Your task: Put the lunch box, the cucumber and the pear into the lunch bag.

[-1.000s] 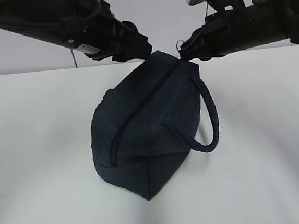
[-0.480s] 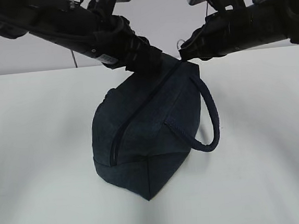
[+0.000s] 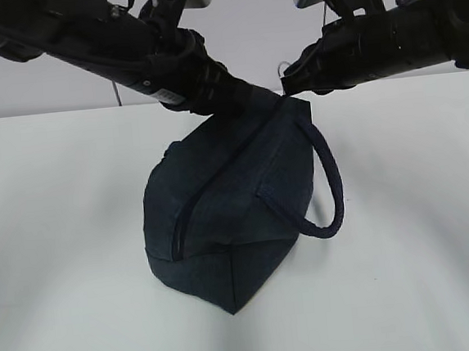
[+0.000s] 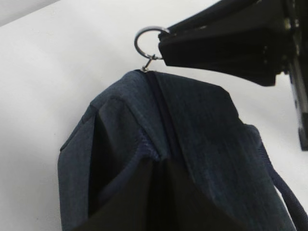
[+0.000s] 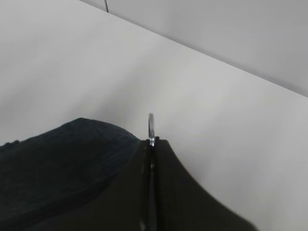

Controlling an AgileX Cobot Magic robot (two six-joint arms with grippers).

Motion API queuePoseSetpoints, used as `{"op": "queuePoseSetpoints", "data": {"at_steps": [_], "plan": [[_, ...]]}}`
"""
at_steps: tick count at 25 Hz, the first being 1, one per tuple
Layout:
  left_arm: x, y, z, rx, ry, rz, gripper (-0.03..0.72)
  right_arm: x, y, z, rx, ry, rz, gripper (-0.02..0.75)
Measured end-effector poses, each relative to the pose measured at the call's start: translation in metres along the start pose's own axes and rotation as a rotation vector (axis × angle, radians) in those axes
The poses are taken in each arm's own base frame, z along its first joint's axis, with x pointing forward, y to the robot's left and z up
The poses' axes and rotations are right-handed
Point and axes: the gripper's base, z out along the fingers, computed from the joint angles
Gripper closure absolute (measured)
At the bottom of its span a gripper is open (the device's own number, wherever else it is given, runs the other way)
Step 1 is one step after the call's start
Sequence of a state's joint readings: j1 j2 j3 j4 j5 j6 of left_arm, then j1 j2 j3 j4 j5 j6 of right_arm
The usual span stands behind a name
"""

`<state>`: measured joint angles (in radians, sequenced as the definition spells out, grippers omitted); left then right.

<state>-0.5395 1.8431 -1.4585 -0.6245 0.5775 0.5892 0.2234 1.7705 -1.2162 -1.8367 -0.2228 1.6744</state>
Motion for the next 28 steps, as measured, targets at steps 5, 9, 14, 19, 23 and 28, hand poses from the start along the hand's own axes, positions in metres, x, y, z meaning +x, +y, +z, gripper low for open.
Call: {"op": "queuePoseSetpoints", "data": {"at_steps": [5,9,14,19,23,28], "plan": [[0.004,-0.002,-0.001,0.025,0.051,0.014,0.683,0.0,-0.002,0.0,0.017,-0.002,0.0,0.738],[0.006,-0.004,-0.001,0.047,0.081,0.015,0.683,0.0,-0.004,0.0,0.042,-0.004,-0.002,0.738],[0.005,-0.008,-0.009,0.06,0.09,0.027,0.685,0.0,-0.009,-0.001,0.052,-0.003,0.005,0.738],[-0.001,-0.015,-0.029,0.067,0.081,0.06,0.685,0.001,-0.009,-0.001,0.04,-0.001,0.007,0.738],[-0.001,-0.019,-0.037,0.08,0.095,0.073,0.685,0.003,-0.008,0.001,0.025,0.006,0.009,0.738],[0.001,-0.02,-0.038,0.098,0.125,0.074,0.685,0.014,-0.009,0.012,0.017,0.042,0.018,0.738]]}}
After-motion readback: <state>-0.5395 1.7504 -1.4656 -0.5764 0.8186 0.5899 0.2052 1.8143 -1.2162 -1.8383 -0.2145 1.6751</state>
